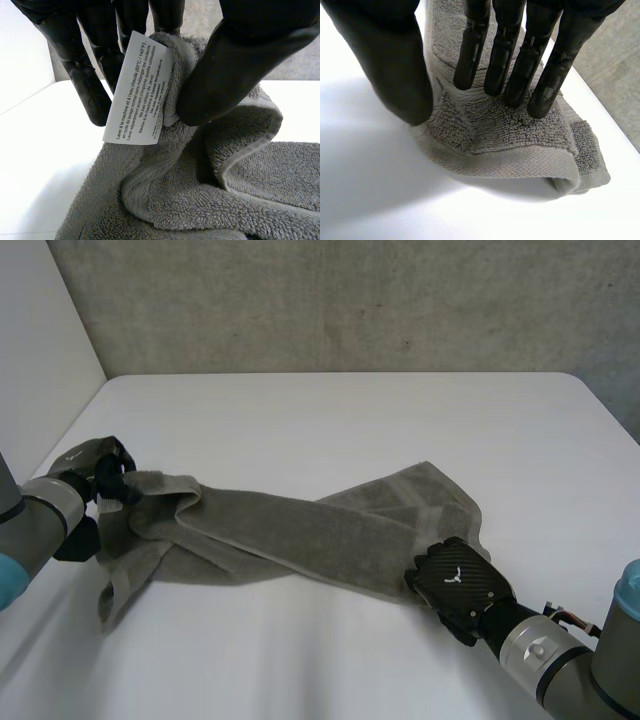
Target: Fold the towel.
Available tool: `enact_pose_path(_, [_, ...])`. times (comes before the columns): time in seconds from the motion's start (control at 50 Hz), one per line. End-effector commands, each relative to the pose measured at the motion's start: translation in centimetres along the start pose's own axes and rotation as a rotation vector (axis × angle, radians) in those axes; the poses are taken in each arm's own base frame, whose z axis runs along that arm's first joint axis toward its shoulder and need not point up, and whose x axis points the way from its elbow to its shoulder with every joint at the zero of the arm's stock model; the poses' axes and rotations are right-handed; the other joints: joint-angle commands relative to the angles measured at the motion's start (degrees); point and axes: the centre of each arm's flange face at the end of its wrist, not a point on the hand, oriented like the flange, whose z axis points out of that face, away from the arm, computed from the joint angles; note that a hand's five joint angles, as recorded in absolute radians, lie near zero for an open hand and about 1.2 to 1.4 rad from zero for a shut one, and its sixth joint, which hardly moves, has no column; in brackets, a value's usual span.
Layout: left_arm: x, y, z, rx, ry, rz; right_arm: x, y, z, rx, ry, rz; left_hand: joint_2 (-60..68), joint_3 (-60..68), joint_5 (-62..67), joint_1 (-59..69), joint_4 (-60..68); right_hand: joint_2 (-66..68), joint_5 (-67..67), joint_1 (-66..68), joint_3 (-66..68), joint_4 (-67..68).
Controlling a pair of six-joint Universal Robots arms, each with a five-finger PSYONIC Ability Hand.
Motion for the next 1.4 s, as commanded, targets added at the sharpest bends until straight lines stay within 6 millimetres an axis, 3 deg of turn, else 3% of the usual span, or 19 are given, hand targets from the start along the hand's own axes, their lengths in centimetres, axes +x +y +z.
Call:
enact_pose_path(0.02, [0.0, -0.1, 0.0, 0.002, 0.000, 0.000, 0.4, -0.1, 0.2, -0.002, 0.019, -0.003, 4.2, 4.5, 7.1, 7.2, 1.9, 15.4, 16.4, 15.6, 16.0, 16.0])
enact_pose_path(0.08, [0.0, -0.1, -0.1, 0.002, 0.000, -0.001, 0.9, -0.2, 0.3, -0.008, 0.041, -0.005, 4.2, 4.5, 7.1, 7.2, 1.9, 27.7, 28.7, 28.0, 28.4, 28.4])
enact_pose_path(0.32, [0.1, 0.2, -0.3, -0.006, 0.005, -0.001, 2.0, -0.2, 0.7, -0.029, 0.083, 0.001, 4.2, 4.5, 7.1, 7.2, 1.9, 27.8, 28.8, 28.0, 28.5, 28.4])
enact_pose_path(0.36, [0.2, 0.2, -0.3, -0.006, 0.006, 0.000, 1.9, 0.1, 0.5, -0.050, 0.090, 0.007, 4.2, 4.5, 7.1, 7.2, 1.9, 4.2, 5.2, 4.5, 4.9, 4.8])
enact_pose_path(0.38, [0.2, 0.1, -0.3, -0.004, 0.005, 0.000, 1.9, 0.1, 0.5, -0.050, 0.090, 0.007, 4.2, 4.5, 7.1, 7.2, 1.9, 4.2, 5.2, 4.4, 4.8, 4.8])
enact_pose_path(0.42, [0.2, 0.2, -0.3, -0.005, 0.008, 0.000, 1.8, 0.2, 0.4, -0.060, 0.089, 0.012, 4.2, 4.5, 7.1, 7.2, 1.9, -13.2, -12.2, -13.0, -12.6, -12.6])
enact_pose_path(0.46, [0.2, 0.2, -0.3, -0.005, 0.008, 0.000, 1.8, 0.2, 0.4, -0.062, 0.087, 0.010, 4.2, 4.5, 7.1, 7.2, 1.9, -16.7, -15.7, -16.5, -16.0, -16.1])
enact_pose_path(0.84, [0.2, 0.2, -0.3, -0.006, 0.005, 0.000, 1.2, 0.5, -0.3, -0.101, 0.048, 0.031, 4.2, 4.5, 7.1, 7.2, 1.9, -29.5, -28.5, -29.3, -28.8, -28.9])
enact_pose_path(1.0, [0.1, 0.3, -0.4, -0.010, 0.004, -0.001, 0.5, 0.3, -0.8, -0.113, -0.018, 0.057, 4.2, 4.5, 7.1, 7.2, 1.9, -29.2, -28.2, -28.9, -28.5, -28.5])
enact_pose_path(1.4, [0.2, 0.4, -0.3, -0.003, 0.007, 0.002, 1.1, 0.4, -1.0, -0.104, -0.019, 0.071, 4.2, 4.5, 7.1, 7.2, 1.9, -33.9, -32.9, -33.7, -33.2, -33.3])
